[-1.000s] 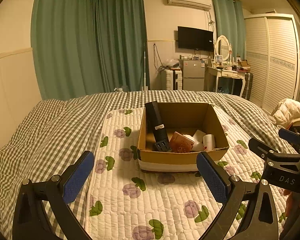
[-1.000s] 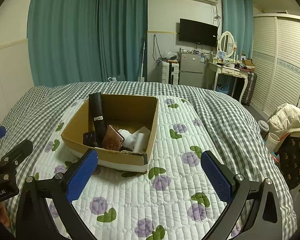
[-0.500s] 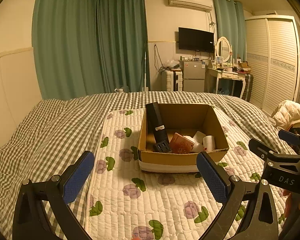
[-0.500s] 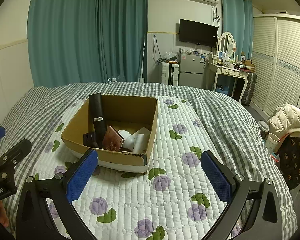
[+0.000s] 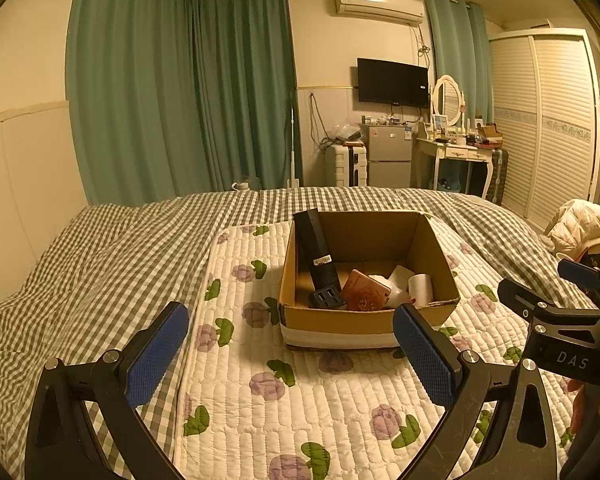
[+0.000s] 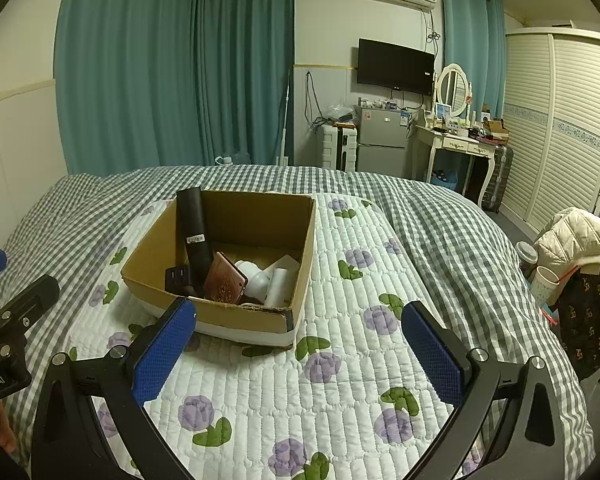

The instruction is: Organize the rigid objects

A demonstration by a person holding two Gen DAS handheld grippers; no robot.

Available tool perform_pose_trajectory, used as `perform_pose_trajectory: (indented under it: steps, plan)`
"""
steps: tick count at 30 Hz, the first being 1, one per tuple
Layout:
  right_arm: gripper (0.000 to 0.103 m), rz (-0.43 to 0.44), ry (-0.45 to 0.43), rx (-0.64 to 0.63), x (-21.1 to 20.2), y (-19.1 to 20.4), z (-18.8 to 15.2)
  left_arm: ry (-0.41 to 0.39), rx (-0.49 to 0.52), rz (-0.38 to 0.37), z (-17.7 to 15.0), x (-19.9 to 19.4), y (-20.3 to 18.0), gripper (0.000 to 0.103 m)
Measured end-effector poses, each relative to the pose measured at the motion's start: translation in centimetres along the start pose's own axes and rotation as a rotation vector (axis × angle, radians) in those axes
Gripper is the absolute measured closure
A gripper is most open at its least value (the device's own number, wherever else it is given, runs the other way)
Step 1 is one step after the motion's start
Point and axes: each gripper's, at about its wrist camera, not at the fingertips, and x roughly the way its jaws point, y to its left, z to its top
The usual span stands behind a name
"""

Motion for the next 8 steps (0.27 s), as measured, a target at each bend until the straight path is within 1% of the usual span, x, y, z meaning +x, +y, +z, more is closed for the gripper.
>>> perform_pose_trajectory:
  steps: [8]
  plan:
    - [0.0, -0.002, 0.001, 0.001, 0.0, -0.02, 0.02, -0.002, -0.005, -0.012, -0.07, -0.05, 0.06, 0.0]
